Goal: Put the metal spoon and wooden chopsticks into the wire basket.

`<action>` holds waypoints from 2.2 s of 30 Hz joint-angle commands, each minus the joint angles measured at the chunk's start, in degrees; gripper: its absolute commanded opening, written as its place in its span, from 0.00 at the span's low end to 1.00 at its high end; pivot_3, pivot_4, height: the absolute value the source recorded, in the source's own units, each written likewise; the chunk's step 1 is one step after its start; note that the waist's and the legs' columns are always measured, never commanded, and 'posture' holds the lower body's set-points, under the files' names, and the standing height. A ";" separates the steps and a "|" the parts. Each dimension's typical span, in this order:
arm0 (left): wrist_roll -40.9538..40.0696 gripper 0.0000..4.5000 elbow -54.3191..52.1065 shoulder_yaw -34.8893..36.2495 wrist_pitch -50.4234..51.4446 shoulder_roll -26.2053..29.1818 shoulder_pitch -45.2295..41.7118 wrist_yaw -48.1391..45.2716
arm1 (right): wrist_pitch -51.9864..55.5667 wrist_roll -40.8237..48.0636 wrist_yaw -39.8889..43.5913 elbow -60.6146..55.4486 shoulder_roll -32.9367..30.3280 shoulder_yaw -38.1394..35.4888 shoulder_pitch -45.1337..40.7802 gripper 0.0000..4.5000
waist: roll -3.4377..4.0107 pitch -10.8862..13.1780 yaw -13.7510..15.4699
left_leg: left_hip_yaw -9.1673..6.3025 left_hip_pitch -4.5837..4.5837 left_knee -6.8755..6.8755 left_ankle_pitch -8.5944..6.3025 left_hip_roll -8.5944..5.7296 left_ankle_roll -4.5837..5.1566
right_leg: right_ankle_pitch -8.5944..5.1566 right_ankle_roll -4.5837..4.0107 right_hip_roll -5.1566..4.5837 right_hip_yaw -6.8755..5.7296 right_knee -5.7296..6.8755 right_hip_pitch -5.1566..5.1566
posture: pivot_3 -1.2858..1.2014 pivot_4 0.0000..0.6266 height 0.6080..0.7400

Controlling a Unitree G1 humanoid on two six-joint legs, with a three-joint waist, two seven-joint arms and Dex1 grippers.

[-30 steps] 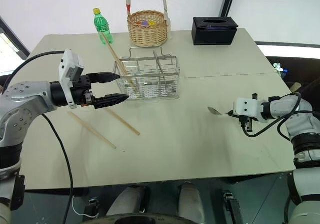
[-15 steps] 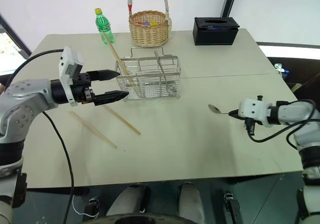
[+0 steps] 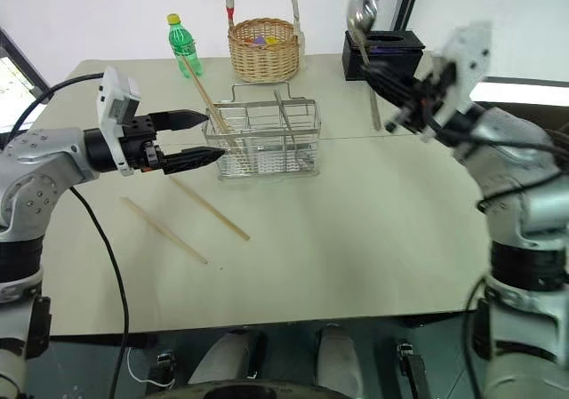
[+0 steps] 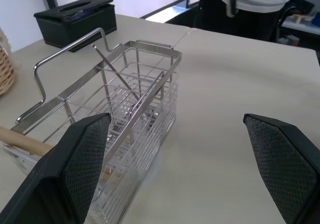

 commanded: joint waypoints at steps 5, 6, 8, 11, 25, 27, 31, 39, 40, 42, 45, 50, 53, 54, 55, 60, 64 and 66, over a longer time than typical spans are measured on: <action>0.01 1.00 -1.60 2.82 -0.88 0.40 -0.04 1.46 | -6.95 -9.55 -8.54 11.57 11.81 5.70 -9.26 0.01 | -0.02 -0.01 -0.18 | -0.03 -0.15 0.01 0.01 -0.07 -0.01 | 0.02 0.02 0.08 -0.10 0.03 -0.13 | 0.52 0.24 0.40; -0.11 1.00 -2.00 3.22 -0.81 0.57 0.30 1.73 | -8.45 -10.54 -8.96 14.18 13.58 6.22 -10.16 0.01 | -0.01 -0.01 -0.28 | -0.03 -0.15 0.01 0.02 -0.08 -0.01 | 0.03 0.02 0.08 -0.10 0.04 -0.13 | 0.52 0.24 0.40; -0.42 1.00 -2.94 4.22 -0.57 0.83 1.11 2.51 | -12.00 -12.45 -8.69 18.77 16.63 7.43 -11.05 0.01 | -0.01 -0.01 -0.40 | -0.02 -0.15 0.01 0.03 -0.08 -0.02 | 0.03 0.02 0.09 -0.10 0.09 -0.15 | 0.52 0.24 0.40; -0.91 1.00 -4.48 5.42 -0.03 1.09 2.40 3.35 | -15.14 -13.71 -8.57 23.06 19.41 7.22 -12.49 0.01 | 0.00 0.00 -0.56 | -0.04 -0.14 -0.01 0.06 -0.03 -0.08 | 0.03 0.01 0.17 -0.10 0.11 -0.20 | 0.52 0.24 0.40; -2.25 1.00 -6.45 8.20 1.64 1.76 3.42 5.81 | -18.62 -14.25 -9.19 26.53 23.21 4.79 -17.84 0.01 | 0.04 0.02 -0.60 | -0.10 -0.12 -0.04 0.12 0.00 -0.18 | 0.07 -0.05 0.27 -0.07 0.21 -0.31 | 0.52 0.24 0.40; -1.94 1.00 -6.19 7.73 1.25 1.58 3.25 5.95 | -18.61 -14.44 -8.93 26.43 23.56 5.11 -17.80 0.01 | 0.03 0.01 -0.57 | -0.10 -0.12 -0.05 0.12 -0.01 -0.18 | 0.07 -0.05 0.27 -0.07 0.21 -0.33 | 0.52 0.24 0.40; -2.00 1.00 -6.31 7.18 1.14 1.14 2.87 6.36 | -18.88 -15.63 -8.84 25.97 25.09 6.87 -15.34 0.01 | 0.01 0.01 -0.68 | -0.10 -0.12 -0.05 0.12 -0.01 -0.18 | 0.07 -0.05 0.27 -0.07 0.21 -0.33 | 0.52 0.24 0.40; -1.81 1.00 -5.70 7.08 1.08 1.49 2.25 6.10 | -17.81 -16.70 -10.13 25.56 27.25 7.95 -10.53 0.07 | 0.03 0.01 -0.64 | -0.10 -0.13 -0.06 0.13 -0.01 -0.19 | 0.07 -0.06 0.27 -0.06 0.21 -0.33 | 0.52 0.24 0.40; -1.84 1.00 -5.74 7.13 1.16 1.53 2.21 6.15 | -17.29 -16.41 -10.10 25.38 27.42 7.79 -10.11 0.14 | 0.03 0.02 -0.64 | -0.11 -0.13 -0.06 0.13 -0.01 -0.19 | 0.07 -0.06 0.28 -0.06 0.22 -0.33 | 0.52 0.24 0.40; -1.90 1.00 -5.89 7.30 1.31 1.60 2.27 6.24 | -16.89 -16.41 -10.06 24.75 27.55 7.81 -9.24 0.31 | 0.02 0.01 -0.66 | -0.11 -0.13 -0.06 0.13 -0.01 -0.19 | 0.07 -0.06 0.28 -0.06 0.21 -0.33 | 0.52 0.24 0.40; -1.89 1.00 -6.13 7.60 1.63 1.73 2.51 6.62 | -17.24 -17.77 -11.15 23.39 27.03 7.80 -8.21 0.66 | 0.04 0.02 -0.66 | -0.11 -0.12 -0.07 0.13 -0.01 -0.19 | 0.07 -0.06 0.28 -0.06 0.22 -0.33 | 0.52 0.24 0.40; -1.54 1.00 -6.04 8.89 1.96 1.21 2.60 9.47 | -15.59 -17.11 -9.91 18.73 23.66 6.39 -7.12 0.99 | 0.05 0.03 -0.51 | -0.12 -0.12 -0.07 0.13 -0.01 -0.19 | 0.07 -0.06 0.28 -0.06 0.21 -0.33 | 0.52 0.24 0.40; -2.42 1.00 -4.93 11.58 3.98 -0.14 1.76 14.72 | -12.47 -13.90 -5.79 13.61 18.41 4.26 -7.77 0.99 | 0.05 0.03 -0.39 | -0.13 -0.12 -0.06 0.13 -0.02 -0.19 | 0.07 -0.05 0.28 -0.07 0.20 -0.32 | 0.52 0.24 0.40; -2.65 1.00 -4.48 12.87 4.99 -0.85 1.33 17.28 | -10.83 -11.99 -3.48 11.70 16.06 3.27 -8.23 0.99 | 0.06 0.04 -0.29 | -0.13 -0.13 -0.06 0.13 -0.02 -0.19 | 0.07 -0.05 0.27 -0.07 0.19 -0.29 | 0.52 0.24 0.40; -2.84 1.00 -4.31 13.73 5.72 -1.32 1.10 19.01 | -9.64 -10.58 -2.05 10.42 14.48 2.71 -8.47 0.99 | 0.03 0.03 -0.27 | -0.14 -0.13 -0.05 0.12 -0.03 -0.18 | 0.07 -0.05 0.27 -0.07 0.18 -0.28 | 0.52 0.24 0.40; -3.63 1.00 -2.80 20.51 15.50 -6.16 -2.40 36.17 | -1.17 0.27 10.57 3.46 2.83 -0.93 -8.11 0.99 | -0.04 -0.01 -0.34 | -0.18 -0.12 -0.06 0.12 0.01 -0.17 | 0.07 -0.03 0.28 -0.14 0.11 -0.18 | 0.52 0.24 0.40; 1.02 1.00 -1.51 34.35 34.06 -18.53 -8.98 60.84 | 5.75 9.89 23.19 -3.17 -7.74 -3.55 -2.61 0.99 | -0.17 -0.08 -0.12 | -0.20 -0.03 -0.07 0.09 0.00 -0.12 | 0.06 0.00 0.25 -0.20 0.04 -0.03 | 0.52 0.24 0.40; 7.68 1.00 -2.24 40.22 42.06 -23.58 -11.87 68.35 | 7.09 11.41 25.58 -5.31 -10.35 -3.46 0.80 0.99 | -0.32 -0.10 -0.21 | -0.20 -0.02 -0.05 0.08 0.01 -0.10 | 0.05 0.01 0.25 -0.22 0.02 0.03 | 0.52 0.24 0.40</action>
